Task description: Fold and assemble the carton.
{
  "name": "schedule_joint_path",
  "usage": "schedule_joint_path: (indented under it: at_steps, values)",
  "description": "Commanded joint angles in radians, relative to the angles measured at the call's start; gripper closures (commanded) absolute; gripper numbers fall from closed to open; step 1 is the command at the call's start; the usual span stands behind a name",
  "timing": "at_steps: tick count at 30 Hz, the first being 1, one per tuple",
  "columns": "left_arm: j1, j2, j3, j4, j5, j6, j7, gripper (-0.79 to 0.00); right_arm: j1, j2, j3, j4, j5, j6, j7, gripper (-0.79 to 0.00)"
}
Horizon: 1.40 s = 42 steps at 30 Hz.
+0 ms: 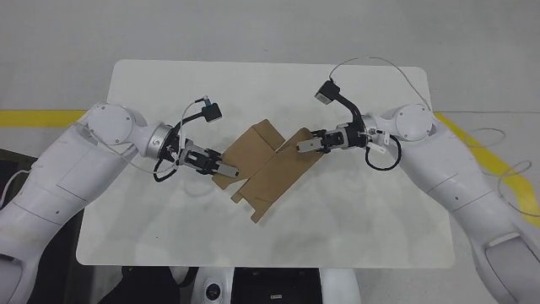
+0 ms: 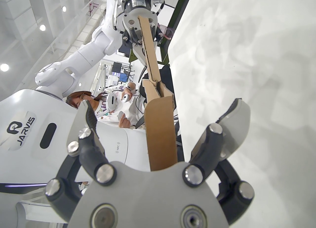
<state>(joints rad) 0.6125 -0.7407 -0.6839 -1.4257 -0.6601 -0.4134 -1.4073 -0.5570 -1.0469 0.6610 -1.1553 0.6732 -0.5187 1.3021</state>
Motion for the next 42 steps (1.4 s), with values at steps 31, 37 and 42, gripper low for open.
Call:
schedule_joint_path:
  at_steps: [31,37,42]
  values:
    - [-0.038,0.021,0.038,0.023,-0.046,-0.022,0.022,-0.785,0.044,0.025,-0.109,0.016,0.094,-0.009,-0.009,0.000]
    - [-0.038,0.025,0.016,0.055,-0.088,-0.044,0.044,-0.785,0.040,0.021,-0.100,0.058,0.117,-0.017,-0.017,0.000]
    - [-0.031,0.028,-0.024,0.114,-0.099,-0.115,0.115,-0.785,0.030,0.011,-0.090,0.105,0.126,-0.052,-0.052,0.000]
